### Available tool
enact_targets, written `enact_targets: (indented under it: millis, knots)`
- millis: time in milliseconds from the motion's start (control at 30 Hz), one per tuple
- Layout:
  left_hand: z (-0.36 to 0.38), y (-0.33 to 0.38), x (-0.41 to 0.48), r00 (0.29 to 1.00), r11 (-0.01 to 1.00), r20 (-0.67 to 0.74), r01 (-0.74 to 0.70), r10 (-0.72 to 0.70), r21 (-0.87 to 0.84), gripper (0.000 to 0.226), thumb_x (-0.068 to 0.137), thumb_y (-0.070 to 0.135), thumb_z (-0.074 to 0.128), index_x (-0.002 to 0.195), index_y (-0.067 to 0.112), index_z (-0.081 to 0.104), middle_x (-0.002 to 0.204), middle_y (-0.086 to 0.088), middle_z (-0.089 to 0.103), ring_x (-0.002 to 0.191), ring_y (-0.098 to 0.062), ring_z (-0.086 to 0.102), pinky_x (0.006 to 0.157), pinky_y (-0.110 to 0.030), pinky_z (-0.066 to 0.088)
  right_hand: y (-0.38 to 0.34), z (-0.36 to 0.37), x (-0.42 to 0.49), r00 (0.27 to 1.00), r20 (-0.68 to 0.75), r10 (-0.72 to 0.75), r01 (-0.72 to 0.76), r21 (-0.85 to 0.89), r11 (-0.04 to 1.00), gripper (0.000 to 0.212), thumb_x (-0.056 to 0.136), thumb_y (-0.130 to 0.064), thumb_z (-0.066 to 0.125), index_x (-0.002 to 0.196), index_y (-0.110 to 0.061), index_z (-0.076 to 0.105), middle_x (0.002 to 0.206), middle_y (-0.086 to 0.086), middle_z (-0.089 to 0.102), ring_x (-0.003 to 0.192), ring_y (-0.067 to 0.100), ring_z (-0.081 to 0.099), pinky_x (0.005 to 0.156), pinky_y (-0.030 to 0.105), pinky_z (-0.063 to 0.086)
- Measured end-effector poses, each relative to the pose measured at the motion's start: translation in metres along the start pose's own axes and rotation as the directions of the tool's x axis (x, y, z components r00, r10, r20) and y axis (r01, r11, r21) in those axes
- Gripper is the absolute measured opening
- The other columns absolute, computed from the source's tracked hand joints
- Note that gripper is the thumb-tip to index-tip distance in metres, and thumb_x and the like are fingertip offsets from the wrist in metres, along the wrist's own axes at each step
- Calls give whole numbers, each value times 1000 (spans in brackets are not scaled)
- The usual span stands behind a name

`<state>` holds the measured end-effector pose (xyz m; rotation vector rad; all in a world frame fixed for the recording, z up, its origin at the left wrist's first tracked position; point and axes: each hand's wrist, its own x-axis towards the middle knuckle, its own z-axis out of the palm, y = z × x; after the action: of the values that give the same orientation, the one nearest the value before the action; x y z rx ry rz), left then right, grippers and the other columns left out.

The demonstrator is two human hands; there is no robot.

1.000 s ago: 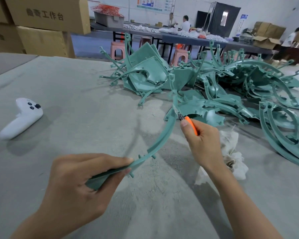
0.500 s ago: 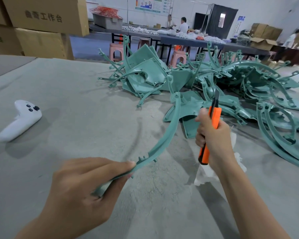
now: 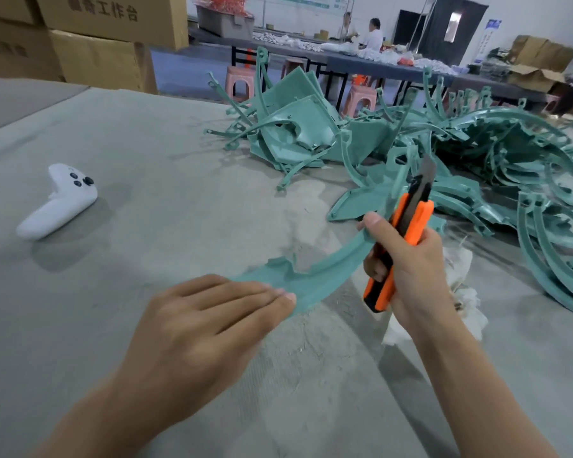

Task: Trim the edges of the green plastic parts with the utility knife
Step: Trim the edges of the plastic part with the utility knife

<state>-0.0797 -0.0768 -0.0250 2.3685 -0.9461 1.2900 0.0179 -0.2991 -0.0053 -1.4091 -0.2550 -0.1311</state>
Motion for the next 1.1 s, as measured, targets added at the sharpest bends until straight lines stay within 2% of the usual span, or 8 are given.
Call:
enact_targets:
  millis: [133, 267, 400, 533, 733, 833, 1000, 1100]
  knots:
    - [0, -4, 1, 970, 960, -38, 233, -241, -156, 36, 77, 10, 75, 113, 16, 70, 98, 6, 74, 86, -8, 69, 73, -29, 55, -2, -2, 1, 998, -39, 43, -36, 153, 988, 22, 88, -22, 67, 70, -10, 63, 49, 1, 40, 37, 11, 31, 39, 20, 30]
    - [-3, -10, -1, 910, 870, 31, 404, -413, -282, 36, 77, 7, 63, 112, 12, 68, 102, 3, 72, 89, -9, 70, 77, -24, 55, -4, -5, 0, 998, 11, 55, -56, 218, 974, 23, 88, -32, 63, 74, -15, 68, 47, -5, 37, 37, 7, 31, 38, 17, 29]
    - [2, -3, -2, 903, 884, 37, 426, -427, -195, 32, 78, 10, 51, 98, 10, 76, 99, 2, 72, 87, -13, 71, 71, -29, 55, -1, 0, -3, 997, 65, 34, -47, 227, 973, 26, 92, -36, 59, 95, -10, 61, 60, -5, 46, 41, 7, 33, 40, 18, 31]
    - [7, -5, -3, 826, 833, -103, 551, -554, -58, 35, 69, -5, 63, 95, 14, 77, 93, 6, 72, 73, -8, 65, 56, -22, 47, 3, 13, -10, 980, 168, 103, -131, 162, 978, 55, 84, -65, 51, 93, -12, 63, 64, -2, 44, 43, 10, 31, 42, 23, 26]
    - [7, -9, -8, 836, 846, -138, 533, -531, -25, 33, 76, 3, 56, 100, 13, 75, 94, 4, 72, 87, -10, 60, 61, -14, 46, 5, 30, -21, 973, 209, 101, -64, -177, 982, 56, 90, -60, 42, 81, -8, 57, 57, -4, 30, 47, 12, 26, 46, 29, 18]
    - [10, -9, -9, 832, 844, -157, 535, -533, -34, 34, 73, -2, 61, 99, 14, 76, 96, 10, 67, 83, -9, 60, 59, -14, 45, 5, 36, -25, 972, 228, 65, -6, -251, 968, 59, 94, -59, 40, 78, -4, 52, 51, -12, 33, 43, 7, 28, 44, 21, 22]
    - [10, -11, -9, 819, 833, -203, 552, -537, 24, 42, 63, -10, 67, 98, 12, 76, 84, 0, 74, 76, -14, 55, 58, -11, 37, 7, 44, -33, 947, 312, 76, 7, -259, 966, 55, 95, -59, 43, 64, -13, 39, 45, -15, 35, 39, 0, 29, 41, 13, 25]
    - [8, -12, -8, 823, 833, -214, 549, -526, 64, 42, 62, -11, 65, 95, 11, 77, 81, -1, 75, 68, -14, 60, 57, -19, 43, 7, 44, -39, 919, 391, 49, 83, -315, 946, 44, 88, -63, 45, 59, -29, 42, 48, -14, 35, 42, 1, 28, 45, 15, 24]
